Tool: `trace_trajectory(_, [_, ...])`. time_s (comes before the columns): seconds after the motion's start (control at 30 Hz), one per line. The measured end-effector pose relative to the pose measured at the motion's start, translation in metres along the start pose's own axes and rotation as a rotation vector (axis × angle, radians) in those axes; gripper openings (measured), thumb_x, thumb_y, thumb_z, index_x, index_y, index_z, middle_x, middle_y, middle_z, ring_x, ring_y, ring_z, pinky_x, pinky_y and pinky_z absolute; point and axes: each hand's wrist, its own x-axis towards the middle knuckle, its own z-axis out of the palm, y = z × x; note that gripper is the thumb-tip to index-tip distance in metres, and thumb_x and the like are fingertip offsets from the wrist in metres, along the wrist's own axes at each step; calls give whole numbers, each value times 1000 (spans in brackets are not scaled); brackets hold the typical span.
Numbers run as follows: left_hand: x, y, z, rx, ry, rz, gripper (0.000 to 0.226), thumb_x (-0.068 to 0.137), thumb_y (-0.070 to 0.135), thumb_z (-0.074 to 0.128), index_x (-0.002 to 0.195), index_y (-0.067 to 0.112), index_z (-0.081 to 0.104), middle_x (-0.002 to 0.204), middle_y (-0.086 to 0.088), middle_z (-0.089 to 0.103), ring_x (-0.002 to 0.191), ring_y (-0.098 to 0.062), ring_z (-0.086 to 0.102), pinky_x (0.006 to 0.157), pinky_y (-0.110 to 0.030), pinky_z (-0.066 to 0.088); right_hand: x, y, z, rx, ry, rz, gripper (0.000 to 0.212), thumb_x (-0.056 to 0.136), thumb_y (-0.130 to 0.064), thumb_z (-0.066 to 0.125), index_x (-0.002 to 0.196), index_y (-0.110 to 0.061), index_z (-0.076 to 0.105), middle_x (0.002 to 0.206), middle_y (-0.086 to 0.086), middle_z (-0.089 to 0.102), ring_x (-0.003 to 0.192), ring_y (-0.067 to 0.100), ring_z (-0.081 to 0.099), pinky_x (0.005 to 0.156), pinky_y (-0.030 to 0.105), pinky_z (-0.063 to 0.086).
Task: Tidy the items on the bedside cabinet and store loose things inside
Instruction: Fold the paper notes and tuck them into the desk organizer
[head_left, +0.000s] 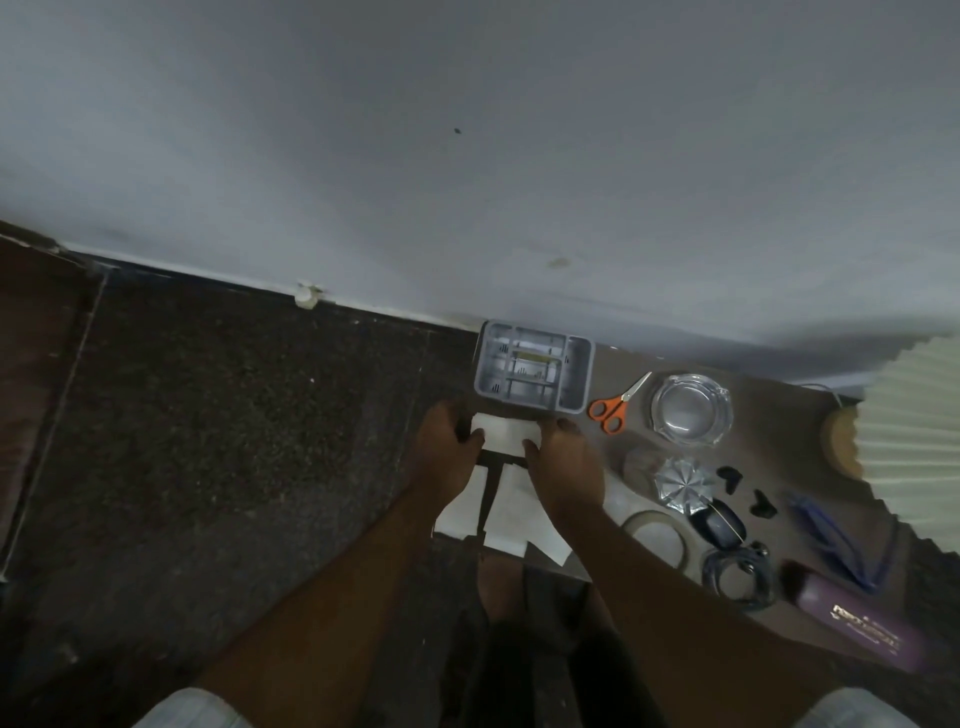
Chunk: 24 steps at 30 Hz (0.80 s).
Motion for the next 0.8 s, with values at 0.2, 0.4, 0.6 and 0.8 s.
trace_trajectory(0.2, [12, -6, 2, -255, 3, -182, 34, 88, 21, 73, 120, 15, 61, 100, 8, 62, 91, -9, 61, 65, -14, 40, 3, -5, 11, 35, -4, 15, 34, 95, -34, 59, 125, -19, 56, 116, 6, 65, 99, 23, 67, 78, 32, 55])
trace_trajectory(0.4, [21, -7, -7, -389, -36, -269, 18, 86, 18, 76, 102, 20, 66, 96, 3, 68, 84, -9, 66, 68, -25, 54, 7, -13, 18, 66, 13, 12, 31, 94, -38, 60, 120, -21, 57, 106, 3, 68, 93, 21, 69, 76, 33, 56])
trace_trajectory(0.6, [25, -9, -13, -382, -61, -304, 23, 80, 13, 81, 93, 20, 63, 84, 9, 65, 63, 0, 66, 44, -14, 49, 9, -17, 25, 90, 63, 3, 33, 92, -41, 63, 118, -21, 58, 102, 2, 71, 90, 20, 70, 74, 31, 54])
trace_trajectory(0.8, [22, -9, -18, -369, -99, -258, 22, 80, 9, 81, 83, 23, 64, 86, 1, 71, 69, -6, 70, 48, -17, 52, 9, -17, 25, 100, 54, 30, 37, 92, -46, 62, 120, -22, 59, 106, 3, 71, 94, 22, 70, 77, 32, 53])
